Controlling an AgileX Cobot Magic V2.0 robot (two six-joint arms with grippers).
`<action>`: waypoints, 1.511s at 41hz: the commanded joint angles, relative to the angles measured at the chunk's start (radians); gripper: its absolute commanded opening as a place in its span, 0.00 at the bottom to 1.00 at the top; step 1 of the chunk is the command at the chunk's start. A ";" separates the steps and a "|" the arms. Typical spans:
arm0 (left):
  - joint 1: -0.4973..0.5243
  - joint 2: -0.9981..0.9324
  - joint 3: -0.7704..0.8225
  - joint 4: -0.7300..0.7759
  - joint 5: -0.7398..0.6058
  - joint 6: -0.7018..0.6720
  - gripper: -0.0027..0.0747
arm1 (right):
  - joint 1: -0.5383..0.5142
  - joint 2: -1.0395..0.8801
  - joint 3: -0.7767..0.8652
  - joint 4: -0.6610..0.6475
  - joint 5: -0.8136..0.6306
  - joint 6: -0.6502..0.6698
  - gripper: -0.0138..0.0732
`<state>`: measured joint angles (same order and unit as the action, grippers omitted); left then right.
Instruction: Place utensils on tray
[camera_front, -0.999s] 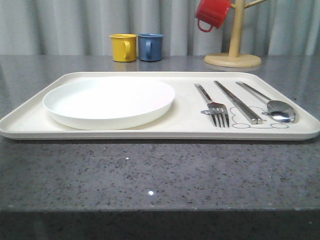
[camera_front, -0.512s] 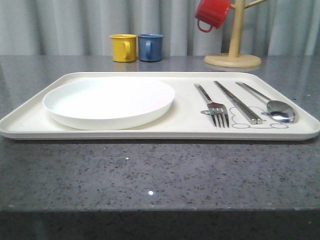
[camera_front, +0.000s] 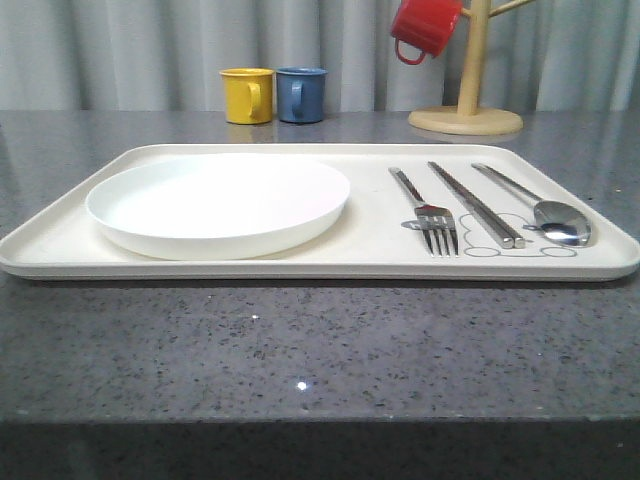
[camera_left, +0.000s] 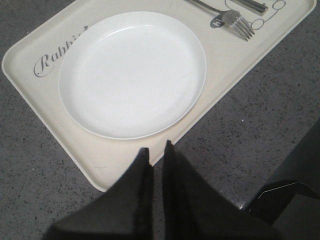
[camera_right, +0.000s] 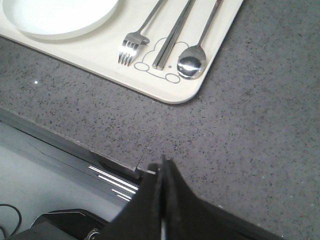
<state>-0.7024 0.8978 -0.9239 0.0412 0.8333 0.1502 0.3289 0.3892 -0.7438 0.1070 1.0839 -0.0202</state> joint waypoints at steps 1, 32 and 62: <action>-0.006 -0.004 -0.027 -0.004 -0.073 0.028 0.01 | 0.001 0.009 -0.024 -0.003 -0.074 -0.011 0.08; 0.179 -0.148 0.193 0.017 -0.340 0.028 0.01 | -0.001 0.009 -0.024 -0.003 -0.049 -0.011 0.08; 0.655 -0.864 0.885 -0.132 -0.826 0.028 0.01 | -0.001 0.009 -0.024 -0.003 -0.049 -0.011 0.08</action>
<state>-0.0626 0.0689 -0.0245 -0.0773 0.1036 0.1760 0.3289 0.3892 -0.7438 0.1047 1.0918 -0.0202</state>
